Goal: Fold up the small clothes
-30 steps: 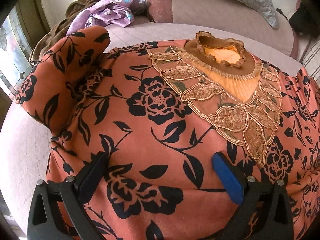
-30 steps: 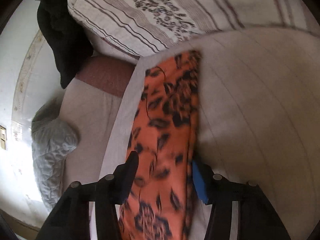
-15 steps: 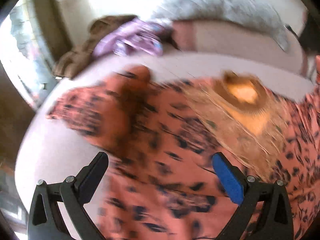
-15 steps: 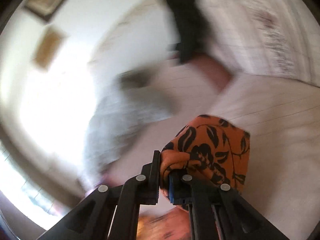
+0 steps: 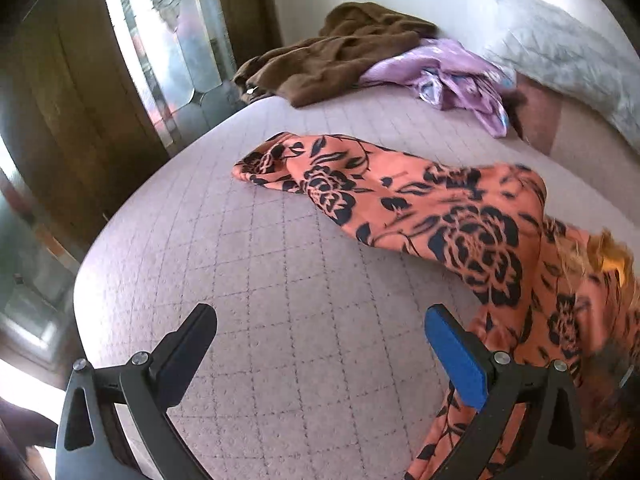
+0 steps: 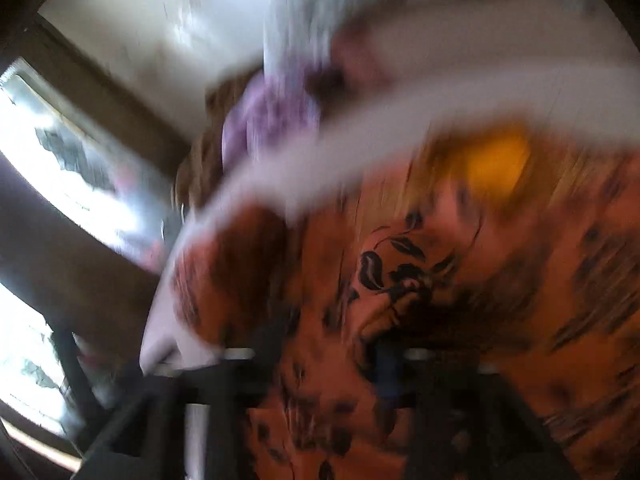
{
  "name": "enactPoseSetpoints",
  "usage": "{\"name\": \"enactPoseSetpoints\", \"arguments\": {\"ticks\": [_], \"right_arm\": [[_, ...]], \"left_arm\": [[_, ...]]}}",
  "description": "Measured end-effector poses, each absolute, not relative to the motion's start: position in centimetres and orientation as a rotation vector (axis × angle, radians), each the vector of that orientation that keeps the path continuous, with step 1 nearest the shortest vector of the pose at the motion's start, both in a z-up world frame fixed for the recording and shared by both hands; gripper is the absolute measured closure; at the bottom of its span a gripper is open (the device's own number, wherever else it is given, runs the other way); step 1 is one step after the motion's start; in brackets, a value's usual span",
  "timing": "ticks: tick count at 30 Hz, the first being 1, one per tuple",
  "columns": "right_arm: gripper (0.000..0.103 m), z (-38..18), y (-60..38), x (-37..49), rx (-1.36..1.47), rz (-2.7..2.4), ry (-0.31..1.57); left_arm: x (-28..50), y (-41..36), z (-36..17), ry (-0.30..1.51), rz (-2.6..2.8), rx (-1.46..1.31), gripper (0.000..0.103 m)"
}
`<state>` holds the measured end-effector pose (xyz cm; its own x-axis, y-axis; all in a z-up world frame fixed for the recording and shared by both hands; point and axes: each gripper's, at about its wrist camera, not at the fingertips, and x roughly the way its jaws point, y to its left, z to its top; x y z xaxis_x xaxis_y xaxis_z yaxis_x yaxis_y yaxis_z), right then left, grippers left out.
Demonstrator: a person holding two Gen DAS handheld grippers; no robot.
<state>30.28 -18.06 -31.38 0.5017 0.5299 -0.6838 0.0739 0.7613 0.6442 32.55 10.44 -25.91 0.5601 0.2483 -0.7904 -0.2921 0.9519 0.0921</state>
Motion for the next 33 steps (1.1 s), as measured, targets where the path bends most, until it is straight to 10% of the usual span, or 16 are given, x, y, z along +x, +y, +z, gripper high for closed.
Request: {"name": "enactPoseSetpoints", "arguments": {"ticks": [9, 16, 33], "right_arm": [[0.032, -29.8, -28.4, 23.2, 0.892, 0.252, 0.921], [0.063, -32.8, -37.9, 21.8, 1.104, 0.019, 0.839], [0.067, -36.6, -38.9, 23.7, 1.179, -0.022, 0.988]], "left_arm": [[30.7, 2.7, -24.3, 0.804, 0.094, 0.042, 0.0], [28.6, -6.8, -25.7, 0.756, -0.146, 0.177, 0.0], [30.6, -9.7, -29.4, 0.703, 0.283, 0.406, 0.0]]}}
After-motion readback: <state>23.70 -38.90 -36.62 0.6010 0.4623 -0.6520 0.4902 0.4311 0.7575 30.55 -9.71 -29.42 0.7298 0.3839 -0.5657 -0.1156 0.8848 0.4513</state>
